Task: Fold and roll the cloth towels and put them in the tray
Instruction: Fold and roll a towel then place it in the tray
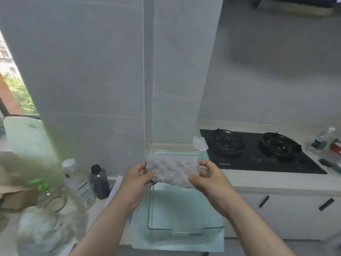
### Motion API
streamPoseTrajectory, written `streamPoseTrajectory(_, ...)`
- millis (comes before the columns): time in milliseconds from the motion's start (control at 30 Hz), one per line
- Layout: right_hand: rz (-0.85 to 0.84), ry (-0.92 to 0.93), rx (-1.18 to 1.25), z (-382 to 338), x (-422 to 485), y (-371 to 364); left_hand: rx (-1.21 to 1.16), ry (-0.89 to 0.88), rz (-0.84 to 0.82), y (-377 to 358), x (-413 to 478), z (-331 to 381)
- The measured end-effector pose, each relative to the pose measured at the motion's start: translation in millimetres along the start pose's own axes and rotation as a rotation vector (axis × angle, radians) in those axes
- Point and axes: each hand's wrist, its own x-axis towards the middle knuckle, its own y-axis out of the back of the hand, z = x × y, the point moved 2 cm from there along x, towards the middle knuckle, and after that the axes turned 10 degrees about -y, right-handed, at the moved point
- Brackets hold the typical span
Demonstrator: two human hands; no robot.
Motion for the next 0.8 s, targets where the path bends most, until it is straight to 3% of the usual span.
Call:
streamPoseTrajectory(133, 0.122, -0.037, -0.026, 9.4, 57.5, 17.5, 0.163, 0.044, -0.01, -11.1, 57.5, -23.9)
streamPoseTrajectory(333, 0.326, -0.143, -0.213, 57.2, 120.4, 43.1, 0.565, -0.124, 0.214, -16.7, 79.3, -47.1)
streamPoseTrajectory(467, 0.376, -0.109, -0.368, 97.7, 143.7, 24.4, 0.586, -0.097, 0.214, -5.3, 64.4, -63.4)
streamPoseTrajectory(667, 0.239, -0.097, -0.493, 166.3, 187.4, -19.4, 0.487, 0.081, 0.282, 2.5, 60.9, -99.9)
streamPoseTrajectory(800, 0.066, -0.139, -0.637, 195.5, 199.5, -39.5, 0.469, 0.017, 0.283, 3.2, 60.8, -98.1)
